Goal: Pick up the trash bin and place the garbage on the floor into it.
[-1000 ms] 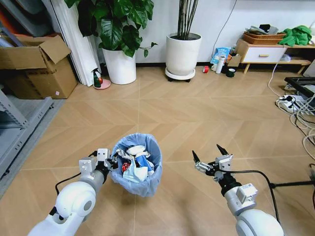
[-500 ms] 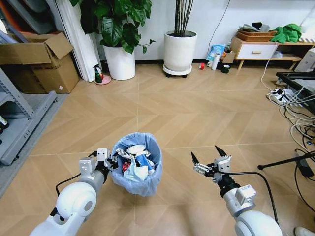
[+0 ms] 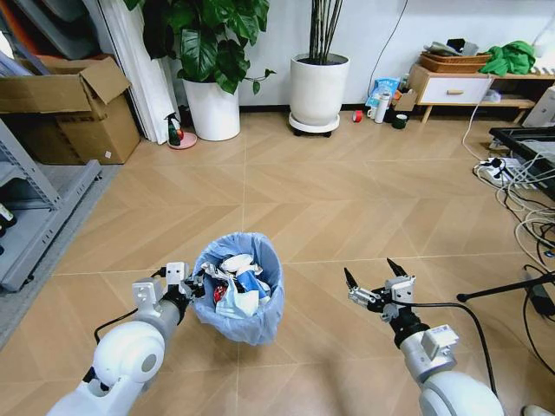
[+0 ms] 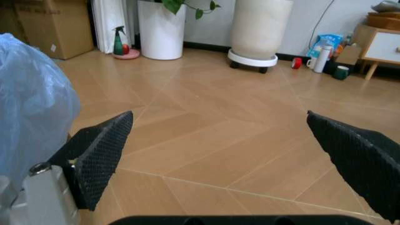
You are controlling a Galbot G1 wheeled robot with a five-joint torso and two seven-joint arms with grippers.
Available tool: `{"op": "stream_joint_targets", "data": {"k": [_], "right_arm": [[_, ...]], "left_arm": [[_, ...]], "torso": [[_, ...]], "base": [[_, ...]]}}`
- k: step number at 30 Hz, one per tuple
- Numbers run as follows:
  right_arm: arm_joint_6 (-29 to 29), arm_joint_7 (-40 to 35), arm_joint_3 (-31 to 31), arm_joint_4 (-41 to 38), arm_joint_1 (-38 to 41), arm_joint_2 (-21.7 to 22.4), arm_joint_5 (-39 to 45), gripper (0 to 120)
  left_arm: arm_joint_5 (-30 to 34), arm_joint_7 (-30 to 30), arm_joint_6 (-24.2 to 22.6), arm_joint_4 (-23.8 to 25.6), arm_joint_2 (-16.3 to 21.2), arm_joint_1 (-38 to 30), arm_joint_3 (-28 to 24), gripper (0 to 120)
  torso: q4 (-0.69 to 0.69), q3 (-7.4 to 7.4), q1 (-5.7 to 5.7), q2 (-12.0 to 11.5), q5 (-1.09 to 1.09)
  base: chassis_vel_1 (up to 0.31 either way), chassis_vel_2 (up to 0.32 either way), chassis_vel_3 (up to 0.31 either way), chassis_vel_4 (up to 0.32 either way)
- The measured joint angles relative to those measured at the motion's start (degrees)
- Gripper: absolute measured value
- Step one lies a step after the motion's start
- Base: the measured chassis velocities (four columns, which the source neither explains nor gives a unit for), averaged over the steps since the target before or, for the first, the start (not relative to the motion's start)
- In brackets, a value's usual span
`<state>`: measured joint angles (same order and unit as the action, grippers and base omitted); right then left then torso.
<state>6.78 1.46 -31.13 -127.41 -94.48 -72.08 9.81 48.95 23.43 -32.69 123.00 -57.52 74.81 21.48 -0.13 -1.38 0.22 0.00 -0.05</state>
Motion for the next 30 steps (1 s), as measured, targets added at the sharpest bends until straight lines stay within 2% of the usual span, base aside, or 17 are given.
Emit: {"op": "stream_joint_targets", "data": {"k": [30], "right_arm": [[-1.38, 0.79, 0.17, 1.35, 0.02, 0.1, -0.54, 100]], "left_arm": [[-0.94, 0.14, 0.23, 0.9, -0.74, 1.13, -0.46, 0]], "torso": [[0.0, 0.0, 0.0, 0.0, 0.01]], "base": [[0.0, 0.0, 0.0, 0.0]]}}
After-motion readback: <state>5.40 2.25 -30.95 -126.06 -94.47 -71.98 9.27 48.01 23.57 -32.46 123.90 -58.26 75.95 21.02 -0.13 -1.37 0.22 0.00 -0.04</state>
